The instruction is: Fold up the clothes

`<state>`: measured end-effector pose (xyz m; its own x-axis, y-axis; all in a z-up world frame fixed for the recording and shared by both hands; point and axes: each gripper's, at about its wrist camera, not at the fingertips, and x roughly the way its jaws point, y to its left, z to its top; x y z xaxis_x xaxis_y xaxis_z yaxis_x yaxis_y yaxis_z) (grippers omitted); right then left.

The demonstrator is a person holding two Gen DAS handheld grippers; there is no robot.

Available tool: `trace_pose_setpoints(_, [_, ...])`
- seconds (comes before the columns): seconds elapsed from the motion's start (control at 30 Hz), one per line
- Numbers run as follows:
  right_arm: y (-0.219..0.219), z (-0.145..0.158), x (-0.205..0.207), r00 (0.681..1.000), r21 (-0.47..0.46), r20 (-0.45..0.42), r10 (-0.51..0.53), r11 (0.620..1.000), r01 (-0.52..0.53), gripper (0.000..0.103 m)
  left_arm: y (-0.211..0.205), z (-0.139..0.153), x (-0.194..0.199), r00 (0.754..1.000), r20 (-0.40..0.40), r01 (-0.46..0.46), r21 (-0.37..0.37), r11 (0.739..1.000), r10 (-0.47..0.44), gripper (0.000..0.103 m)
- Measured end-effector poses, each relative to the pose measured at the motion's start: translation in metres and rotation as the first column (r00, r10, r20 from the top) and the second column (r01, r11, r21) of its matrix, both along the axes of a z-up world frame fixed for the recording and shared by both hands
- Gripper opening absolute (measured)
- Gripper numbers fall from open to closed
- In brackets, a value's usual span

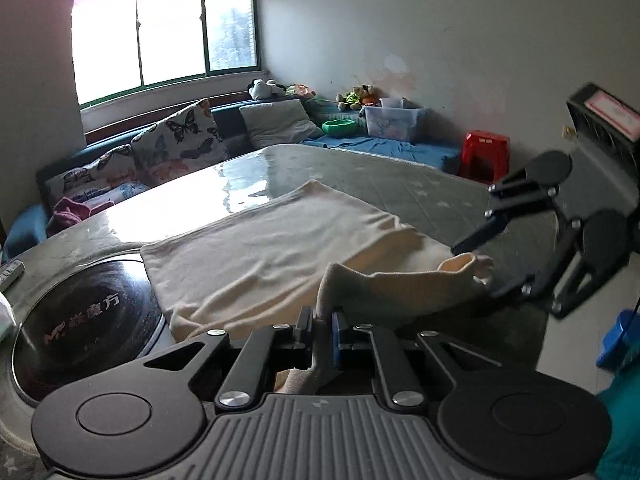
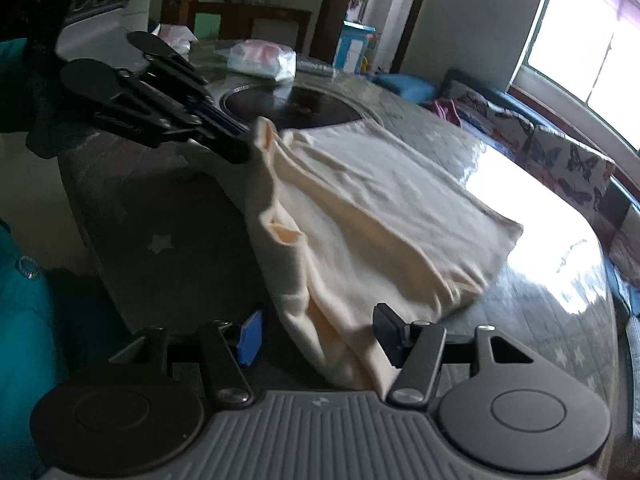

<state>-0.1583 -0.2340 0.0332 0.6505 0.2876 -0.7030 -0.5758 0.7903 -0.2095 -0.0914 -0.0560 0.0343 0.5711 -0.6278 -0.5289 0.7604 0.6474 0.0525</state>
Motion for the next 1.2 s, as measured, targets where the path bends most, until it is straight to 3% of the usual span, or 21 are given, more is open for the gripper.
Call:
trace_pose_setpoints(0.1, [0.005,-0.003,0.01,1.0,0.017,0.012,0.017,1.0,-0.018,0.055,-0.001,0.0,0.012,1.0,-0.027,-0.015,-0.015,1.0,0.015,0.01])
trace_pose_setpoints(0.2, [0.007,-0.007,0.022,1.0,0.036,-0.013,0.022,0.999,-0.022,0.041,-0.001,-0.002,0.018,0.999,-0.044,-0.023,-0.02,1.0,0.022,0.01])
trace_pose_setpoints(0.27, [0.005,-0.007,0.032,0.999,0.056,-0.048,0.001,0.998,0.002,0.024,-0.001,-0.004,0.02,0.998,-0.053,-0.026,-0.022,0.999,0.025,0.01])
trace_pose_setpoints(0.37, [-0.002,-0.001,0.045,0.996,0.121,-0.091,-0.024,0.992,0.035,0.015,0.003,-0.006,0.015,0.998,-0.054,-0.027,-0.013,1.0,0.026,0.015])
trace_pose_setpoints(0.6, [-0.011,0.012,0.061,0.991,0.185,-0.121,-0.051,0.98,0.074,0.011,0.017,-0.012,-0.009,1.0,-0.011,-0.017,0.029,0.999,0.017,0.021])
trace_pose_setpoints(0.67, [-0.011,0.013,0.061,0.992,0.187,-0.119,-0.052,0.98,0.073,0.011,0.02,-0.015,-0.014,1.0,0.001,-0.013,0.044,0.999,0.013,0.027])
trace_pose_setpoints(0.83, [-0.011,0.015,0.063,0.992,0.191,-0.113,-0.054,0.979,0.075,0.011,0.024,-0.024,-0.024,0.999,0.04,-0.005,0.102,0.995,0.001,0.028])
trace_pose_setpoints(1.0, [-0.011,0.014,0.059,0.992,0.204,-0.099,-0.073,0.975,0.092,0.009,0.024,-0.031,-0.028,0.996,0.09,0.0,0.16,0.987,-0.015,0.027])
trace_pose_setpoints(1.2, [-0.01,0.016,0.05,0.994,0.219,-0.069,-0.084,0.971,0.098,0.006,0.031,-0.026,-0.033,0.994,0.111,-0.033,0.126,0.991,0.019,0.013])
